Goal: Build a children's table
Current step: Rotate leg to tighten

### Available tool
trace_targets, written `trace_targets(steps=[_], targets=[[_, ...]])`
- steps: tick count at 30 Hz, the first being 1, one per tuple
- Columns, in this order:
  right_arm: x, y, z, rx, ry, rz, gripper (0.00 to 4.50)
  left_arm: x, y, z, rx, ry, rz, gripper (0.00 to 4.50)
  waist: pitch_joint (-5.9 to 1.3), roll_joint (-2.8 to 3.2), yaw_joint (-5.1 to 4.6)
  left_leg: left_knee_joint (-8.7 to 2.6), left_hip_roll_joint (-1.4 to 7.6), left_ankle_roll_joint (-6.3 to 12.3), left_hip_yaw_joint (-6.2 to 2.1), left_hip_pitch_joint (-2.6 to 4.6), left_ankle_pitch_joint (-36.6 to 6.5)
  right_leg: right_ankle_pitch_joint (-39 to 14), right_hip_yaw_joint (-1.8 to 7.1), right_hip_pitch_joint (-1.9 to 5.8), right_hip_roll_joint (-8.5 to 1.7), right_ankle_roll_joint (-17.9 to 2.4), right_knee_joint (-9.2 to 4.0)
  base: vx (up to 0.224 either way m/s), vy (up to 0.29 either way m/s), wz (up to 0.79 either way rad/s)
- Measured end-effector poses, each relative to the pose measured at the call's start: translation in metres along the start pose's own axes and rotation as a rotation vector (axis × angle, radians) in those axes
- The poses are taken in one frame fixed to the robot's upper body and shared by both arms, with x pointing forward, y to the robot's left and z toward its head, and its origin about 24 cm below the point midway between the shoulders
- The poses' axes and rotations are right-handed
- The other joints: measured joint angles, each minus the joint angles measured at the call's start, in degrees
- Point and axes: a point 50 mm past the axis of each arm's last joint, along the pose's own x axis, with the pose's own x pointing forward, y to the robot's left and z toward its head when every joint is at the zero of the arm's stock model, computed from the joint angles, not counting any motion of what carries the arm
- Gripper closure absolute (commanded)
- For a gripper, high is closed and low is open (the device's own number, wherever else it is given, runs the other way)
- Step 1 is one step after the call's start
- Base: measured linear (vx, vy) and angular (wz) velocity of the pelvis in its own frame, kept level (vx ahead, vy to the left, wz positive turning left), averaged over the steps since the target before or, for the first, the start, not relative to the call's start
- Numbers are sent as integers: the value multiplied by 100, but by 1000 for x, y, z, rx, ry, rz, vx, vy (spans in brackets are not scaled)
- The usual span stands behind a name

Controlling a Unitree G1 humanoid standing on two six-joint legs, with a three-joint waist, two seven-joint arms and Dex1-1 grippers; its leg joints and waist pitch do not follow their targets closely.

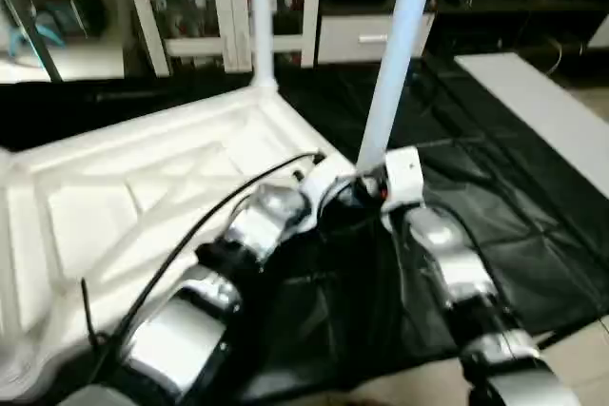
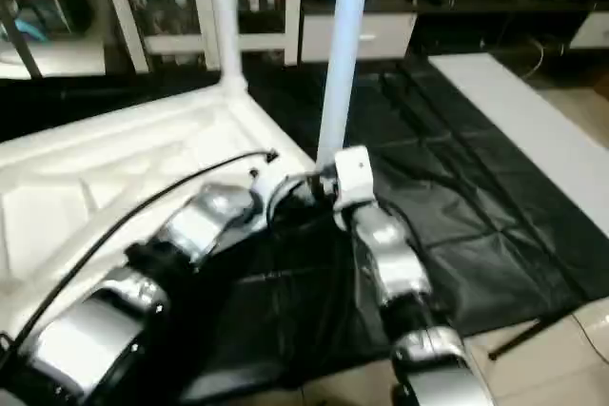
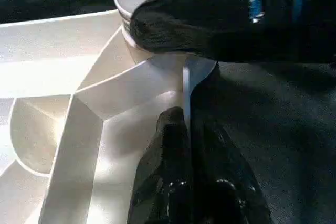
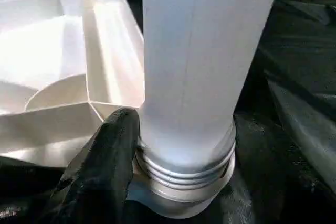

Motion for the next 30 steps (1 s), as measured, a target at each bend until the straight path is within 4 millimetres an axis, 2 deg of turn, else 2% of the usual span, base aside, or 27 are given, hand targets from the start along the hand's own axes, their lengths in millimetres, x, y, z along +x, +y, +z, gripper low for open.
trace_targets(steps=[4,5,6,8,12,15,16,19,21,23,27,30], targets=[[-2,-4,0,31,-29,8,197,0,0,2,17,-12,-3,450,-3,7,58,-9,8,1,0,3,0,13,-14,-1,0,-1,5,0,0,0],[-4,-6,-1,50,-37,13,141,0,0,2,24,-15,-7,450,-2,11,68,-14,10,1,0,3,0,12,-16,-3,1,0,5,0,0,0],[-5,-7,-2,59,-45,15,127,-1,1,2,33,-17,-11,450,-2,14,93,-18,11,1,0,3,1,10,-20,-4,1,3,4,0,0,0],[-9,-8,-1,76,-72,39,120,-2,2,2,45,-20,-15,450,7,29,136,-21,15,1,0,4,1,9,-22,-5,4,5,4,0,0,0],[-20,-13,4,57,-127,87,80,-7,5,-2,74,-23,-52,450,19,48,150,-29,19,0,3,15,0,9,-23,-7,5,6,6,0,0,0],[-28,-24,12,12,-158,97,62,-12,5,-6,109,-31,-101,450,22,53,195,-43,18,-2,5,19,0,9,-22,-6,5,8,5,0,0,0],[-32,-28,16,-12,-162,119,41,-15,6,-9,126,-31,-126,450,23,53,203,-48,18,-2,5,20,-1,7,-22,-6,5,10,5,0,0,0],[-45,-39,18,-58,-140,215,24,-24,5,-15,169,-34,-212,450,23,53,217,-54,18,-3,6,22,-1,3,-21,-3,6,16,4,0,0,0],[-58,-45,17,-99,-115,328,5,-34,2,-21,204,-42,-305,450,23,52,249,-56,19,-3,6,21,-1,-5,-21,1,6,30,4,0,0,0],[-70,-49,18,-137,-79,449,5,-43,0,-26,237,-43,-392,450,24,52,280,-57,18,-3,9,15,-1,-6,-16,1,6,30,2,0,0,0],[-94,-49,13,-185,-1,689,5,-60,-8,-36,272,-41,-561,450,25,46,370,-56,19,-3,16,17,-1,-20,-10,15,4,50,3,0,0,0],[-99,-46,7,-179,46,765,5,-64,-11,-37,295,-37,-612,450,26,44,369,-55,19,-2,31,19,-1,-21,5,16,3,52,3,0,0,0]])
